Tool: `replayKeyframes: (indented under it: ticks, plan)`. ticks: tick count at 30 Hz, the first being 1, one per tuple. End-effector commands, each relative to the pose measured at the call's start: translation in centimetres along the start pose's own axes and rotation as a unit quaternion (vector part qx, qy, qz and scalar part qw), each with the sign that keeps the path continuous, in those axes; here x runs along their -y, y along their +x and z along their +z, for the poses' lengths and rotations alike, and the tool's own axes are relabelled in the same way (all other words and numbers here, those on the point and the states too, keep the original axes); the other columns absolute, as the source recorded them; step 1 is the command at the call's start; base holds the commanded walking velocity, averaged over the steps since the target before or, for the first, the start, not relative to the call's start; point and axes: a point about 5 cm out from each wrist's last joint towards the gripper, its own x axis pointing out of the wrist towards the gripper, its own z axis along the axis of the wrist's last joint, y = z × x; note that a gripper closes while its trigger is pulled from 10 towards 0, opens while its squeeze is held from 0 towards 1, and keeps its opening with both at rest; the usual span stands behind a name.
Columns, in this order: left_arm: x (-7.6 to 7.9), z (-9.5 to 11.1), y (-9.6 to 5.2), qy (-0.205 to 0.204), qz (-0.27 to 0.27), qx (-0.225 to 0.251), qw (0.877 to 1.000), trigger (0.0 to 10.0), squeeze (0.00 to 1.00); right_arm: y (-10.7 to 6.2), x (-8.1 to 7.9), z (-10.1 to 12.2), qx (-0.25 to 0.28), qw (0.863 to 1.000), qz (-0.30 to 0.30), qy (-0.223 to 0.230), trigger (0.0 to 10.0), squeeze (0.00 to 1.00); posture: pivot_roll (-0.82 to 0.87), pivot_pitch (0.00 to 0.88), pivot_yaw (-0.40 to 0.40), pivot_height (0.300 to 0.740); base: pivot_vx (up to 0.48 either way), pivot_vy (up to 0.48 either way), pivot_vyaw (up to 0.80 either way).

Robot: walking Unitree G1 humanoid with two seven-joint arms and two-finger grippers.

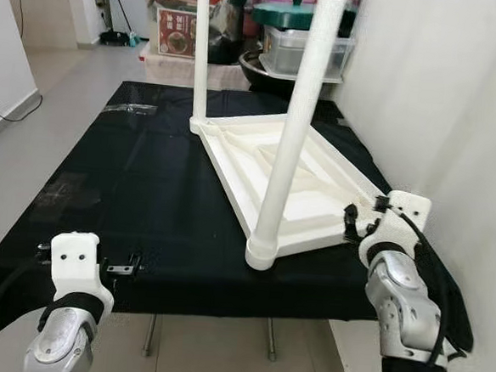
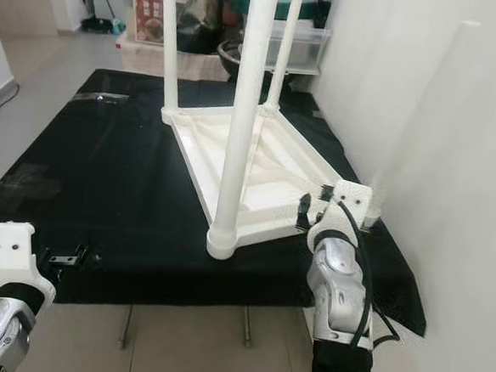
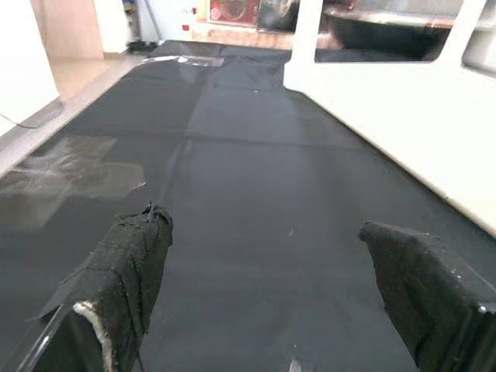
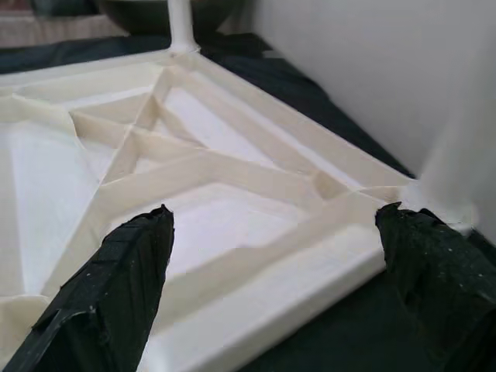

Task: Building children table

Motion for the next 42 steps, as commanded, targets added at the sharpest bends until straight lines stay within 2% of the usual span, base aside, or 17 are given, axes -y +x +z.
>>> replayKeyframes:
  ticks: [1,10,14,16,18,19,20,21,23,24,26,31,35,37,40,41,42]
  plan:
    - [0.2,-0.1,-0.2,0.002,0.0,-0.002,1.0,10.0,0.0,0.3,-0.2,0.3,0.005,1.0,0.003,-0.003,10.0,0.0,0.05,0.0,-0.09,0.74,0.0,0.0,0.8]
    - [0.4,-0.6,-0.5,0.002,-0.002,-0.012,1.0,10.0,0.0,0.8,1.1,-0.2,-0.012,1.0,-0.018,-0.003,10.0,0.0,0.05,0.0,-0.09,0.74,0.0,0.0,0.09]
    - [0.6,-0.7,-0.4,0.0,-0.006,-0.014,1.0,10.0,0.0,1.3,1.7,0.2,0.001,1.0,-0.005,-0.031,10.0,0.0,0.04,0.0,-0.085,0.74,0.0,0.0,0.0]
    - [1.0,-0.8,-0.2,-0.002,-0.014,-0.017,1.0,10.0,0.0,2.0,2.1,0.7,0.012,0.997,0.061,-0.053,10.0,0.0,0.04,0.0,-0.074,0.74,0.0,0.0,0.0]
    - [1.2,-0.9,-0.2,-0.002,-0.024,-0.02,1.0,10.0,0.0,1.9,2.1,1.1,0.011,0.979,0.19,-0.07,10.0,0.0,0.03,0.0,-0.072,0.74,0.0,0.0,0.0]
    - [1.2,-0.9,-0.2,-0.002,-0.024,-0.02,1.0,10.0,0.0,1.9,2.1,1.1,0.011,0.979,0.19,-0.07,10.0,0.0,0.03,0.0,-0.072,0.74,0.0,0.0,0.0]
    - [1.2,-1.0,-0.2,-0.001,-0.027,-0.021,0.999,10.0,0.0,1.5,2.0,1.2,0.013,0.962,0.256,-0.092,10.0,0.0,0.03,0.0,-0.071,0.74,0.0,0.0,0.0]
    - [1.2,-1.0,-0.2,-0.001,-0.027,-0.021,0.999,10.0,0.0,1.5,2.0,1.2,0.013,0.962,0.256,-0.092,10.0,0.0,0.03,0.0,-0.071,0.74,0.0,0.0,0.0]
    - [1.1,-1.2,-0.1,-0.004,-0.026,-0.025,0.999,10.0,0.0,1.1,3.2,0.7,0.012,0.926,0.329,-0.183,10.0,0.0,0.02,0.0,-0.068,0.74,0.0,0.0,0.0]
    - [1.1,-1.3,0.0,-0.014,-0.024,-0.027,0.999,10.0,0.0,1.6,4.1,0.4,0.0,0.917,0.335,-0.216,10.0,0.0,0.02,0.0,-0.068,0.74,0.0,0.0,0.0]
    - [1.2,-1.2,0.1,-0.025,-0.023,-0.027,0.999,10.0,0.0,2.5,5.3,0.3,-0.016,0.915,0.325,-0.24,10.0,0.0,0.03,0.0,-0.069,0.74,0.0,0.0,0.0]
    - [1.4,-1.1,0.4,-0.018,-0.031,-0.023,0.999,10.0,0.0,2.6,5.3,1.5,-0.018,0.89,0.396,-0.226,10.0,0.0,0.03,0.0,-0.064,0.74,0.0,0.0,0.0]
    - [1.3,-1.2,0.5,-0.014,-0.033,-0.024,0.999,10.0,0.0,2.2,3.2,3.9,0.001,0.839,0.518,-0.17,10.0,0.0,0.05,0.0,-0.07,0.74,0.0,0.0,0.0]
    - [1.3,-1.2,0.5,-0.014,-0.033,-0.024,0.999,10.0,0.0,2.2,3.2,3.9,0.001,0.839,0.518,-0.17,10.0,0.0,0.05,0.0,-0.07,0.74,0.0,0.0,0.0]
    - [1.5,-1.2,0.5,-0.014,-0.036,-0.023,0.999,10.0,0.0,1.9,1.2,5.0,0.016,0.792,0.595,-0.139,10.0,0.0,0.06,0.0,-0.078,0.74,0.0,0.0,0.0]
    - [1.5,-1.2,0.5,-0.014,-0.036,-0.023,0.999,10.0,0.0,1.9,1.2,5.0,0.016,0.792,0.595,-0.139,10.0,0.0,0.06,0.0,-0.078,0.74,0.0,0.0,0.0]
    - [1.5,-1.2,0.6,-0.014,-0.037,-0.023,0.999,10.0,0.0,1.8,0.8,5.0,0.014,0.773,0.618,-0.143,10.0,0.0,0.07,0.0,-0.079,0.74,0.0,0.0,0.0]
